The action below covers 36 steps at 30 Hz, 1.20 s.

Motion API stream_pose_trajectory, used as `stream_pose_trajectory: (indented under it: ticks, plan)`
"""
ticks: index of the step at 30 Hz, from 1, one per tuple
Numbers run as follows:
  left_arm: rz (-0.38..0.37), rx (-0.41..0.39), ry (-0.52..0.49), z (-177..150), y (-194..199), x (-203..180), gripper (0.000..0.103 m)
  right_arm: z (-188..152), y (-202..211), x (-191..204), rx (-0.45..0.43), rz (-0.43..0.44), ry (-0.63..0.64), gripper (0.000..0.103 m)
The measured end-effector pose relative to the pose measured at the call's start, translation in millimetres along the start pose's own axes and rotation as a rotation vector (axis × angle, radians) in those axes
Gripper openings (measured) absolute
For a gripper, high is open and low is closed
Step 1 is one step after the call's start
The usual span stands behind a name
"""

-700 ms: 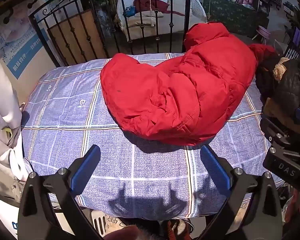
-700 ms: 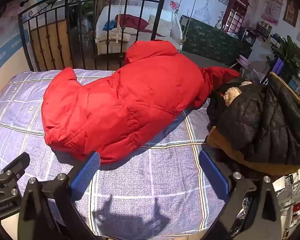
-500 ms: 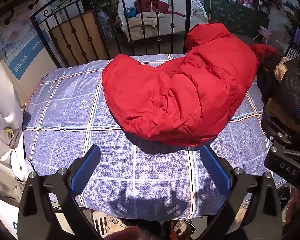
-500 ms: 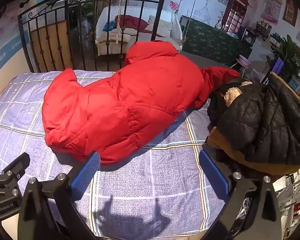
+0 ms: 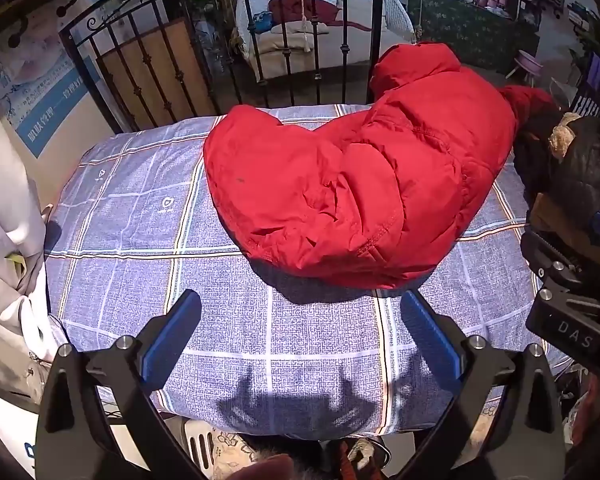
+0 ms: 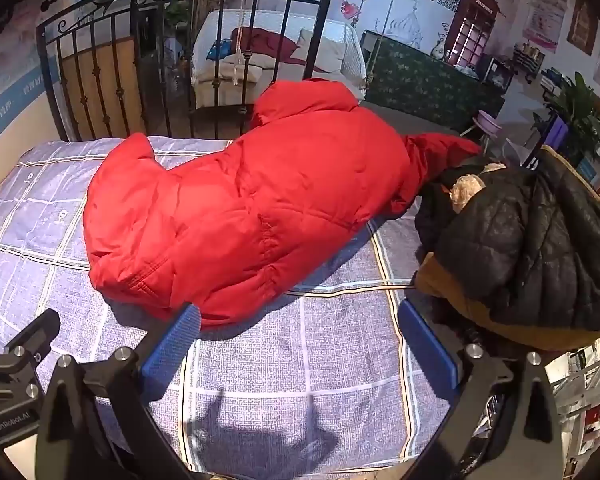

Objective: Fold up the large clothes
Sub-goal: 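Move both grippers toward the crumpled red jacket on the bed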

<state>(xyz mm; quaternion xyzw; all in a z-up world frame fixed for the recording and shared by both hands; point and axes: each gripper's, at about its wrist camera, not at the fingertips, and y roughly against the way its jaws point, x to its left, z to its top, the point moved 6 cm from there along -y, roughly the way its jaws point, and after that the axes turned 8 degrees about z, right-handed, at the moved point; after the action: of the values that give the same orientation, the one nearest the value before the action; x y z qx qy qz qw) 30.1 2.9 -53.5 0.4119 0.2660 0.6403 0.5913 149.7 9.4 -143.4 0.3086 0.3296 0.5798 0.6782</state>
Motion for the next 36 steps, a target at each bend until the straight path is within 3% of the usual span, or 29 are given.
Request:
stream_pose_trajectory:
  ticks: [36]
  plan:
    - [0.007,0.036,0.001,-5,-16,6,0.099,7,4,9,0.002,0.000,0.021,0.097]
